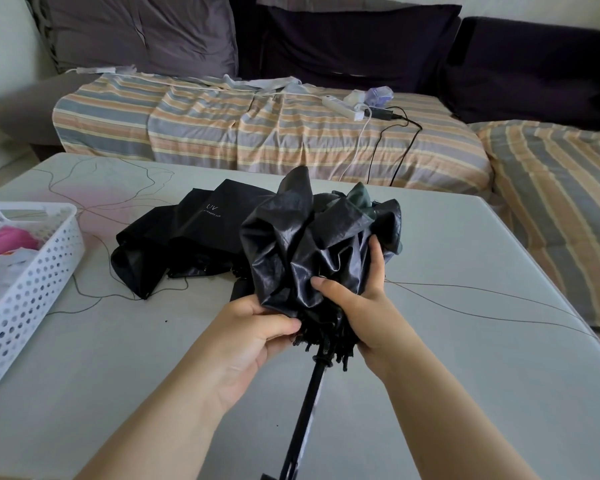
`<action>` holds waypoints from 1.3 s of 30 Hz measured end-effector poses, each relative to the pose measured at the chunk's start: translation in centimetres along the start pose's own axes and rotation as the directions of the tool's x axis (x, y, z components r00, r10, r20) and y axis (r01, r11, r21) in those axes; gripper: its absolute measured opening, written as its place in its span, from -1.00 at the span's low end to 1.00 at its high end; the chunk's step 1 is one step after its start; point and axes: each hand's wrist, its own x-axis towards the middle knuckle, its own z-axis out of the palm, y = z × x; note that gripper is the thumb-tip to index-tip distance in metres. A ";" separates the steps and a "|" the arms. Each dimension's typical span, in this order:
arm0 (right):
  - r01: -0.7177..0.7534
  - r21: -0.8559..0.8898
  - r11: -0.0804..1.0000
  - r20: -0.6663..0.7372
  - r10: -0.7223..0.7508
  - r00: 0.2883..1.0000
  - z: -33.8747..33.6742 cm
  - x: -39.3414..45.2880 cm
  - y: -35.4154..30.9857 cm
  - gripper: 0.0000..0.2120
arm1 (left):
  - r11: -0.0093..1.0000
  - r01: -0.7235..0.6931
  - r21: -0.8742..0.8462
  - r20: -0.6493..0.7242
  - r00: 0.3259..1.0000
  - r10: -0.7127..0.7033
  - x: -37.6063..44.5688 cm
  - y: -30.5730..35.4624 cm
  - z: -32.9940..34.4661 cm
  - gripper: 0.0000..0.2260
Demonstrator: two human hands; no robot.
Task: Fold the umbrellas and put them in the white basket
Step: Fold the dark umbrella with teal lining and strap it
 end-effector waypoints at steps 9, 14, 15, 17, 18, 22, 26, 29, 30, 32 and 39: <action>-0.050 0.051 0.997 0.043 0.047 0.998 -1.0 -0.4 -1.0 -0.09 | 0.981 0.016 -0.192 0.028 1.000 -0.011 0.4 0.7 -0.9 -0.82; -0.045 0.134 0.990 0.070 0.036 0.997 -0.2 -0.8 -1.1 -0.13 | 0.983 0.028 -0.181 0.046 0.999 -0.020 0.5 -0.2 -0.3 -0.75; -0.048 0.142 0.989 0.073 0.038 0.997 -0.1 -0.9 -1.0 -0.12 | 0.989 0.020 -0.147 0.058 0.998 -0.012 0.4 -0.4 -0.2 -0.75; -0.054 0.164 0.985 0.058 0.045 0.997 0.0 -0.9 -0.9 -0.08 | 0.998 -0.007 -0.065 0.071 0.997 0.012 0.2 -0.8 0.1 -0.77; -0.054 0.182 0.982 0.045 0.047 0.998 0.1 -0.9 -1.0 -0.07 | 1.000 -0.026 -0.017 0.068 0.997 0.027 0.1 -1.0 0.3 -0.77; -0.065 0.141 0.988 0.020 0.062 0.998 -0.4 -0.7 -1.0 0.06 | 0.991 -0.076 0.109 0.068 0.995 0.069 -0.6 -1.7 1.1 -0.71; -0.123 -0.006 0.992 0.047 0.124 0.991 -0.7 -0.1 -0.2 0.32 | 0.976 -0.131 0.173 0.083 0.990 0.118 -0.7 -1.9 1.1 -0.73; -0.144 0.017 0.989 -0.013 0.144 0.989 -0.7 0.1 0.7 0.25 | 0.980 -0.136 0.146 0.067 0.990 0.128 -0.4 -1.8 1.1 -0.70; -0.147 0.029 0.989 -0.039 0.148 0.988 -0.6 0.1 1.0 0.24 | 0.979 -0.146 0.143 0.063 0.988 0.138 -0.4 -1.8 1.2 -0.69; -0.161 0.013 0.987 -0.111 0.162 0.981 -0.4 0.4 1.5 0.24 | 0.972 -0.170 0.161 0.061 0.985 0.162 -0.4 -2.0 1.6 -0.65; -0.203 0.062 0.977 -0.145 0.210 0.967 -0.5 0.4 1.5 0.17 | 0.930 -0.188 0.315 0.072 0.982 0.174 -0.1 -2.6 1.7 -0.84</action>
